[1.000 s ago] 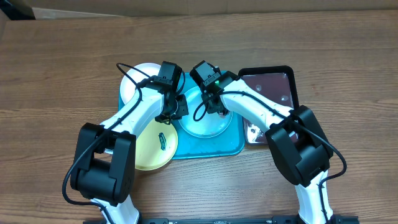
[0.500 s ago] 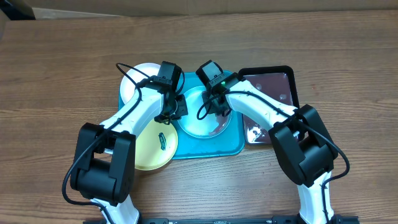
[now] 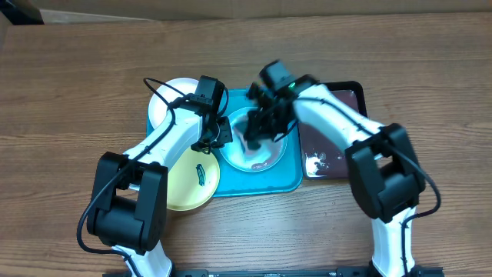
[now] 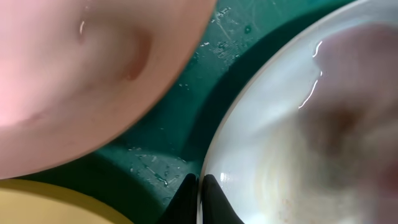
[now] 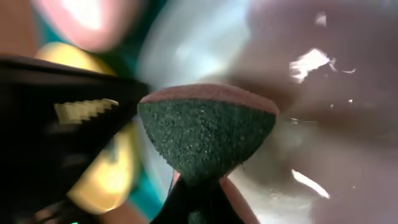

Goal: Clean dirty plates on tray and stack at the side
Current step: 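Scrub the white plate with the sponge while the left gripper holds it, then return the sponge to the black tray and release it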

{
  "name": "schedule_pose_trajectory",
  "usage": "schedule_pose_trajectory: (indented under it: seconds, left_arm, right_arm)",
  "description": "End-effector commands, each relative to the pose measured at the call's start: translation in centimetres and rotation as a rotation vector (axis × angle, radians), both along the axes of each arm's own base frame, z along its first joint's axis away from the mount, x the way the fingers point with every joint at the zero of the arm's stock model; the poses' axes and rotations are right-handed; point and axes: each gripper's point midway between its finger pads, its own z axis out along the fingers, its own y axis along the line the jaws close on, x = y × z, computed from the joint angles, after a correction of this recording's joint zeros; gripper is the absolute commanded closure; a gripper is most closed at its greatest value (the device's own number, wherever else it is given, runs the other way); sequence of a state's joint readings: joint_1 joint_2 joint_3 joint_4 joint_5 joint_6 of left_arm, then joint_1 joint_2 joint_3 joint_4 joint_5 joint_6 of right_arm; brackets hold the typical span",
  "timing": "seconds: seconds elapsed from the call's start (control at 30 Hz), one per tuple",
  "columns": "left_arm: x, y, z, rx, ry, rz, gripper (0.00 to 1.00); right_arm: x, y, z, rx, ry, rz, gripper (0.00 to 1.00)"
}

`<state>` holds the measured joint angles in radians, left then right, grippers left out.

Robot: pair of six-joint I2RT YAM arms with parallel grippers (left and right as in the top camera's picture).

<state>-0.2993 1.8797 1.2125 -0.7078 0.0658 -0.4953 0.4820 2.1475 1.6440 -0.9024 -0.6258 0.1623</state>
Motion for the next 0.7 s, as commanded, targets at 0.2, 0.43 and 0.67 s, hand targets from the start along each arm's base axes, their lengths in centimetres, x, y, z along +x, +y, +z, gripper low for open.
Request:
schedule_pose_trajectory:
  seconds: [0.2, 0.43, 0.67]
  left_arm:
    - [-0.1, -0.4, -0.4, -0.01, 0.011, -0.008, 0.92]
    - [-0.1, -0.4, -0.4, -0.01, 0.011, -0.007, 0.75]
    - [-0.2, -0.4, -0.5, -0.009, 0.014, -0.008, 0.66]
  right_arm:
    - [2.5, -7.7, 9.2, 0.163, -0.06, -0.055, 0.96]
    - [4.1, -17.3, 6.5, -0.103, -0.033, -0.25, 0.96]
    - [3.7, -24.5, 3.2, -0.495, -0.02, -0.367, 0.96]
